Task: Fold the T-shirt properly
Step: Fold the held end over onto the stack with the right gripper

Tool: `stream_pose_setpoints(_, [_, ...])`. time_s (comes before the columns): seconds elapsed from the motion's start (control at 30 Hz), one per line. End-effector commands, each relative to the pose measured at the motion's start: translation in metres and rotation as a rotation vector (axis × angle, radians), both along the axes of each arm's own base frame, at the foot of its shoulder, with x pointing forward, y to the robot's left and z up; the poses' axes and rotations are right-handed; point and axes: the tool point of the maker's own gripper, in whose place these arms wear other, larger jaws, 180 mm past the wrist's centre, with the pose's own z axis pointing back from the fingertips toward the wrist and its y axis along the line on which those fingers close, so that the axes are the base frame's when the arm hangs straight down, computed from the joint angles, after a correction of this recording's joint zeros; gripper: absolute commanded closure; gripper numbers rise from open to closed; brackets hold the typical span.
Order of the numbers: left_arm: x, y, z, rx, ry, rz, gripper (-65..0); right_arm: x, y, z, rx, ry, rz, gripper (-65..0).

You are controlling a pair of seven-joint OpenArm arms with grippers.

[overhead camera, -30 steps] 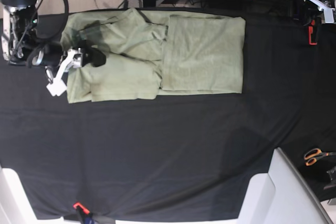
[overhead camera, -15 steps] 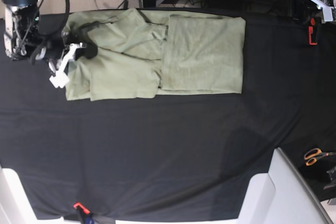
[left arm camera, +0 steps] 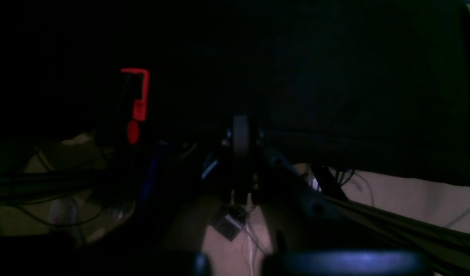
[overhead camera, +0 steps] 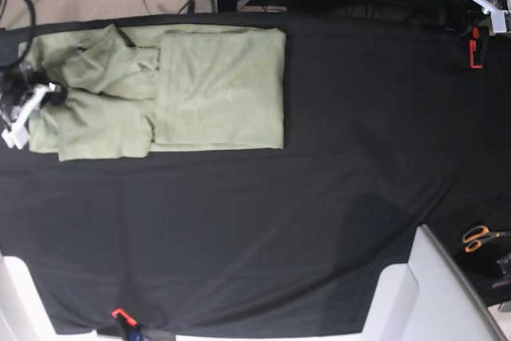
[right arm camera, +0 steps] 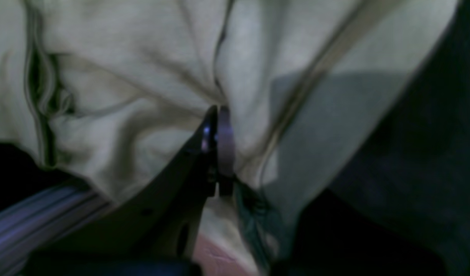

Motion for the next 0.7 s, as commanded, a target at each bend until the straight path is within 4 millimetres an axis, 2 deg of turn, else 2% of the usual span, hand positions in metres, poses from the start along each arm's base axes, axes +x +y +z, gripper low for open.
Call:
stream_pose_setpoints(0.0, [0.004,0.003,0.01,0.016,-0.031,-0.017,0.0,0.013,0.002,0.018,-0.007,-0.066,0.008,-0.5])
stream_pose_setpoints(0.13, [0.008,0.003,0.009,0.016,-0.038,-0.014,0.0,0.013,0.049,0.041,-0.011,-0.072,0.004,-0.5])
stream_pose_setpoints(0.2, [0.007,0.002,0.007,0.036,-0.016,-0.025,0.0,0.012,0.079,0.051,0.016,-0.073,0.024,-0.5])
stream_pose_setpoints(0.33, [0.009,-0.012,-0.005,0.039,0.027,-0.082,0.0,0.01,0.127,0.067,0.064,-0.05,0.051,-0.5])
stream_pose_setpoints(0.5, [0.012,-0.015,-0.005,0.033,0.021,-0.085,0.0,-0.002,0.177,0.063,0.128,0.011,0.072,-0.5])
stream_pose_setpoints(0.67, [0.015,-0.017,-0.007,0.029,0.013,-0.079,0.0,-0.006,0.212,0.064,0.177,0.035,0.101,-0.5])
